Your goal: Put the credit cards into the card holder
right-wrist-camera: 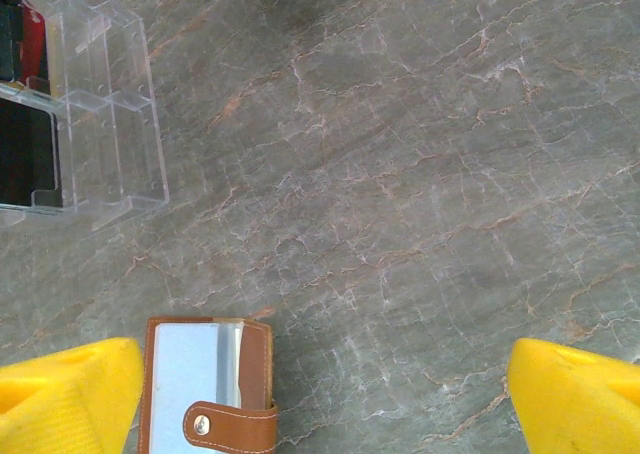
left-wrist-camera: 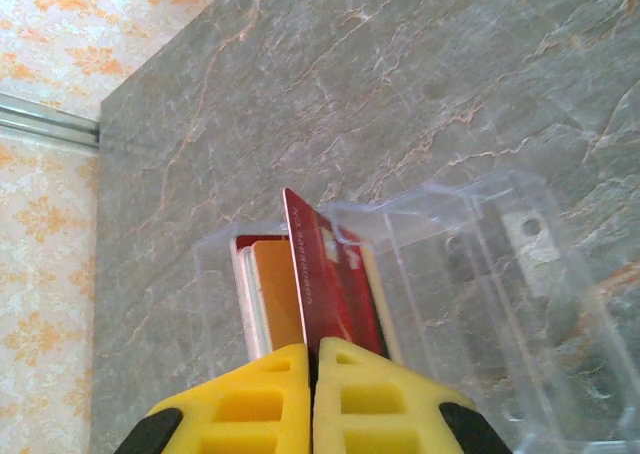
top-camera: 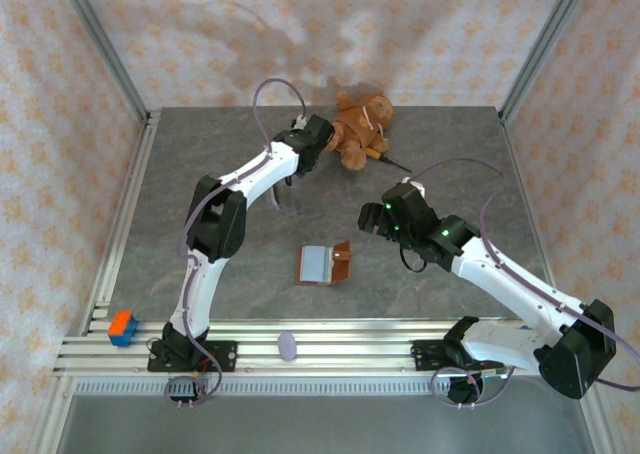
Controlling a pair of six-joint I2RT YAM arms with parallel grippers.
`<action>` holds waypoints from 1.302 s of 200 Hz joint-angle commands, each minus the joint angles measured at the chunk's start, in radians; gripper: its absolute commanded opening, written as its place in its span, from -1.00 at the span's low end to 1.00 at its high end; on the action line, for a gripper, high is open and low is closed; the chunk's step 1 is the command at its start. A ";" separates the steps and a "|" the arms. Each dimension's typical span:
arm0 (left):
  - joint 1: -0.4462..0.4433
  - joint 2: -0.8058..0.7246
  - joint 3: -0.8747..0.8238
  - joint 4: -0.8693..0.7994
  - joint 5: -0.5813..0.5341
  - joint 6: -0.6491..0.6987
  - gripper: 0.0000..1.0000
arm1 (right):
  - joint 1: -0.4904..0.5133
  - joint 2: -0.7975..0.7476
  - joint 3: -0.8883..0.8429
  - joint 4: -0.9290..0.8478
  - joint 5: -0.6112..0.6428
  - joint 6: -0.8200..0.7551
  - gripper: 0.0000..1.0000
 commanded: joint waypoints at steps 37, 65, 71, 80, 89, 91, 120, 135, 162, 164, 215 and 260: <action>-0.018 -0.112 0.052 -0.060 0.101 -0.095 -0.90 | -0.003 -0.004 -0.005 -0.003 0.009 0.014 0.88; -0.020 -0.154 0.054 -0.071 0.167 -0.142 -0.90 | -0.004 0.003 0.001 -0.004 0.010 0.010 0.88; -0.019 -0.166 0.054 -0.077 0.191 -0.153 -0.90 | -0.003 0.004 0.002 -0.006 0.012 0.010 0.88; -0.019 -0.189 0.052 -0.084 0.235 -0.171 -0.90 | -0.004 0.007 0.005 -0.006 0.014 0.010 0.88; -0.020 -0.213 0.047 -0.095 0.297 -0.190 -0.90 | -0.004 0.014 0.008 -0.003 0.014 0.010 0.88; -0.020 -0.220 0.047 -0.098 0.313 -0.193 -0.91 | -0.003 0.015 0.010 -0.002 0.014 0.010 0.89; -0.018 -0.381 -0.055 -0.051 0.615 -0.288 -0.93 | -0.004 0.017 -0.011 0.078 -0.037 -0.044 0.85; -0.018 -0.498 -0.194 0.086 0.784 -0.341 -0.92 | -0.004 0.025 -0.006 0.094 -0.062 -0.088 0.87; -0.015 -0.663 -0.418 0.315 1.035 -0.458 -0.93 | -0.002 -0.008 -0.015 0.183 -0.226 -0.128 0.89; -0.016 -0.671 -0.431 0.327 1.051 -0.467 -0.93 | -0.003 -0.012 -0.021 0.199 -0.242 -0.126 0.89; 0.014 -0.793 -0.655 0.724 1.466 -0.783 -0.93 | -0.004 -0.133 -0.151 0.584 -0.478 0.077 0.67; 0.012 -0.847 -0.732 0.879 1.526 -0.914 -0.94 | -0.005 -0.249 -0.240 0.756 -0.382 0.186 0.47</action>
